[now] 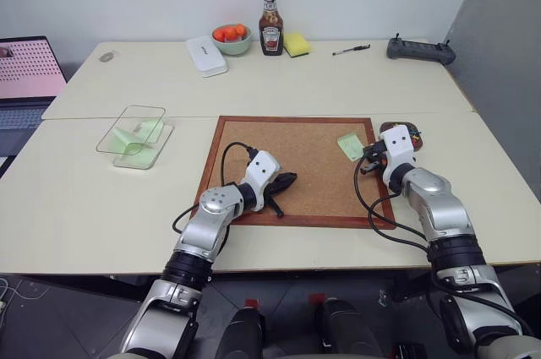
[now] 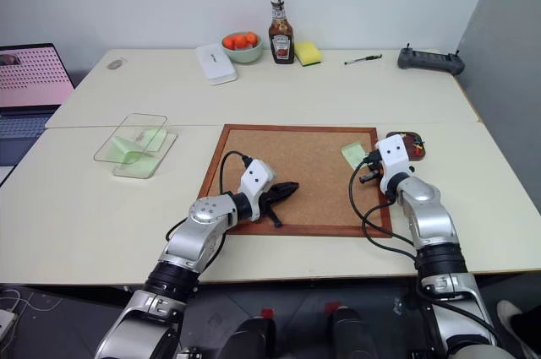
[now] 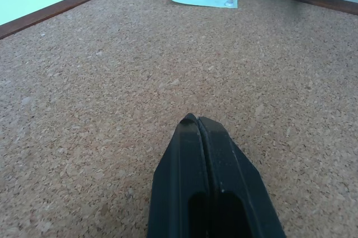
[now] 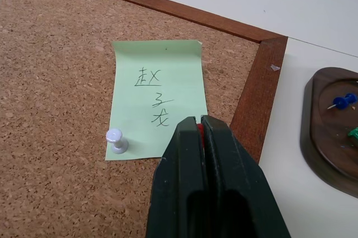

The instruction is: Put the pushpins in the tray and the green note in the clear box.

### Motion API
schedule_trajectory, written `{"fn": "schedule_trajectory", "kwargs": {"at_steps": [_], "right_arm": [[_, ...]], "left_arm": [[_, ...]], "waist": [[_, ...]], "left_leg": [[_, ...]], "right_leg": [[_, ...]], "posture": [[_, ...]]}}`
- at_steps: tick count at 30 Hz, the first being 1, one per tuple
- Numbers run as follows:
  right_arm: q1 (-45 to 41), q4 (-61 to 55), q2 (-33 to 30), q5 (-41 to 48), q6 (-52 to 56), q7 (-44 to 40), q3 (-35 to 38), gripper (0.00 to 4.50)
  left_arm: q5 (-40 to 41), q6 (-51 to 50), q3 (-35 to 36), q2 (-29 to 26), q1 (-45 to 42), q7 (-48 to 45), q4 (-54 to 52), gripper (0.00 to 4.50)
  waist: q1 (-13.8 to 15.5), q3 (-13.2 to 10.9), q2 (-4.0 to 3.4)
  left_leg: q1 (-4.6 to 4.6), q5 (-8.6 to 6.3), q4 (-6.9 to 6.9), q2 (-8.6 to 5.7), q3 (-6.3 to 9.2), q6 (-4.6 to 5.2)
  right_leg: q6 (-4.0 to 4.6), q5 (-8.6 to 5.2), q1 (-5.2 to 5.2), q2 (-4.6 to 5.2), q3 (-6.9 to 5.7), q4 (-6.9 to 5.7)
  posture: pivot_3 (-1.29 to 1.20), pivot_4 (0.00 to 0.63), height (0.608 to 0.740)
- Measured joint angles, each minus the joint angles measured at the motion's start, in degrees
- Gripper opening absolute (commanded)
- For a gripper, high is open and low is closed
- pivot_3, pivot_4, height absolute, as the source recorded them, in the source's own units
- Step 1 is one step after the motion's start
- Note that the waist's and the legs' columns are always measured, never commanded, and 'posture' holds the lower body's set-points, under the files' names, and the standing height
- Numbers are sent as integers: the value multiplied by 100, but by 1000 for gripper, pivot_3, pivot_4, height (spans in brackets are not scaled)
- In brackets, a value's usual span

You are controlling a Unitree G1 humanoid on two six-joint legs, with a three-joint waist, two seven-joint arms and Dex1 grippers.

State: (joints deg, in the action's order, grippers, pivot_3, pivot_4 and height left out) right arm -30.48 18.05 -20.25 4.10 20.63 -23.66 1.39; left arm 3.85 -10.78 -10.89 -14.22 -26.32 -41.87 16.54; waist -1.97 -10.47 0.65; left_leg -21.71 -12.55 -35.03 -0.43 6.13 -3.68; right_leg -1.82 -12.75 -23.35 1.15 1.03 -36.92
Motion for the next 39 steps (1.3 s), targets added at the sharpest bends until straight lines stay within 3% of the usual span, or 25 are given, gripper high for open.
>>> {"fn": "schedule_trajectory", "kwargs": {"at_steps": [28,34,39], "right_arm": [[-49,-707,18,263,181,87,197,6],[-424,-117,-420,-100,-78,378,202,6],[-915,1035,-913,-802,-652,649,-63,6]], "left_arm": [[-10,9,-17,26,-23,3,58,0],[-13,16,-21,30,-27,1,67,0],[-25,27,-25,37,-34,0,81,0]], "waist": [[4,1,-2],[4,1,-2],[2,2,-2]], "left_leg": [[-2,0,0,0,1,0],[-2,0,0,-1,0,0],[-1,0,0,-2,-3,0]], "right_leg": [[-1,0,0,0,-1,3],[0,-1,0,0,-1,4],[0,-1,0,1,1,4]], "posture": [[0,150,740],[0,150,740],[0,150,740]]}}
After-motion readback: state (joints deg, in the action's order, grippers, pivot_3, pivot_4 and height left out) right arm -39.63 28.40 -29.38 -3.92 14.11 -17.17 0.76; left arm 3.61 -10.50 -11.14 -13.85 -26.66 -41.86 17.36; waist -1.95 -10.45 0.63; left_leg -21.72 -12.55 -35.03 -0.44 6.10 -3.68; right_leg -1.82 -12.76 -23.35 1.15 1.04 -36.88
